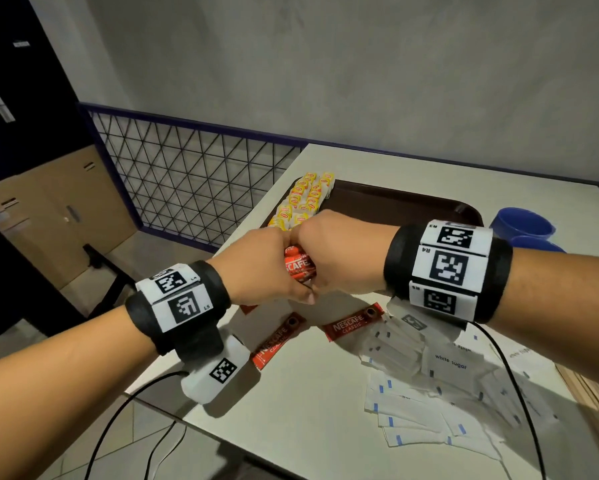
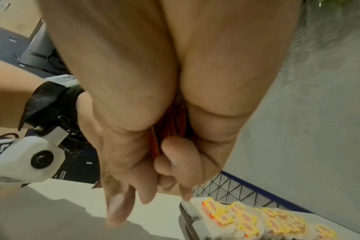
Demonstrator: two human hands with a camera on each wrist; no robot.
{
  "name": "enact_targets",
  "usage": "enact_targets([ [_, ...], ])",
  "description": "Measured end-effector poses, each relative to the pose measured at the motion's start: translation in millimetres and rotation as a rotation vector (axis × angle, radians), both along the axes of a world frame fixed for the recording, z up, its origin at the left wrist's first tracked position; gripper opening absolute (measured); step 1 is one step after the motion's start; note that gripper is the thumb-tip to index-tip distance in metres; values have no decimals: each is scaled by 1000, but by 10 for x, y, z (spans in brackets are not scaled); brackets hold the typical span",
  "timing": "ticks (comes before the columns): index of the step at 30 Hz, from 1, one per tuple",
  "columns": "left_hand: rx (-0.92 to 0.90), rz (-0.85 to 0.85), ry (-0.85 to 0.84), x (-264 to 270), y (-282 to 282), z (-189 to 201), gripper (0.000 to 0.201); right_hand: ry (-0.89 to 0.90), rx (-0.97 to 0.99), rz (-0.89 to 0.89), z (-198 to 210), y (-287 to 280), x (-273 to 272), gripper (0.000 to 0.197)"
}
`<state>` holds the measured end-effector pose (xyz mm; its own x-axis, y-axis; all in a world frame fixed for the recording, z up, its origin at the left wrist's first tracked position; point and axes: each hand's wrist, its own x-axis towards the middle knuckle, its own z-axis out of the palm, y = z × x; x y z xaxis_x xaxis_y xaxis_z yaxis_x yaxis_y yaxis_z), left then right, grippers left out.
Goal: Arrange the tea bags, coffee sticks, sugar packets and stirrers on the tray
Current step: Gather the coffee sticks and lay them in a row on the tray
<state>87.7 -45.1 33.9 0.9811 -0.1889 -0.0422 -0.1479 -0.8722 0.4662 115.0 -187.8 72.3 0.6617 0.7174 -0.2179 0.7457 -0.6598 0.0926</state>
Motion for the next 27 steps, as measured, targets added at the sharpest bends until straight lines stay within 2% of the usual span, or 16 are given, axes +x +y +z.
enact_targets([
  [3, 60, 36, -66, -58, -3, 113, 42, -27, 35, 25, 28, 1, -26, 50],
  [6, 121, 37, -53, -82, 1, 163, 33, -8, 47, 33, 30, -1, -74, 45],
  [8, -15, 13, 48, -76, 21, 155, 26, 7, 80, 14, 21, -11, -97, 47],
  [10, -148, 5, 127, -83, 48, 138, 20, 74, 212, -50, 37, -45, -103, 54],
  [12, -227, 0, 155, -100, 79, 116, 16, 157, 376, -102, 90, -116, -87, 67],
  [14, -339, -8, 182, -122, 94, 82, 17, 184, 459, -104, 183, -211, -56, 77],
  [16, -518, -28, 195, -130, 98, 25, 18, 223, 550, -92, 276, -315, -50, 70],
  [19, -707, -49, 180, -152, 30, -8, 32, 306, 823, -57, 315, -394, -83, 47],
  [21, -741, -83, 165, -181, -73, 3, 20, 294, 911, -2, 265, -392, -106, 32],
  [22, -766, -94, 159, -192, -119, 8, 9, 308, 909, 6, 234, -380, -117, 31],
  [25, -883, -121, 149, -245, -266, 4, 16, 433, 918, -55, 174, -363, -138, 37],
  [27, -951, -136, 165, -270, -322, -14, 20, 443, 924, -59, 154, -370, -149, 38],
])
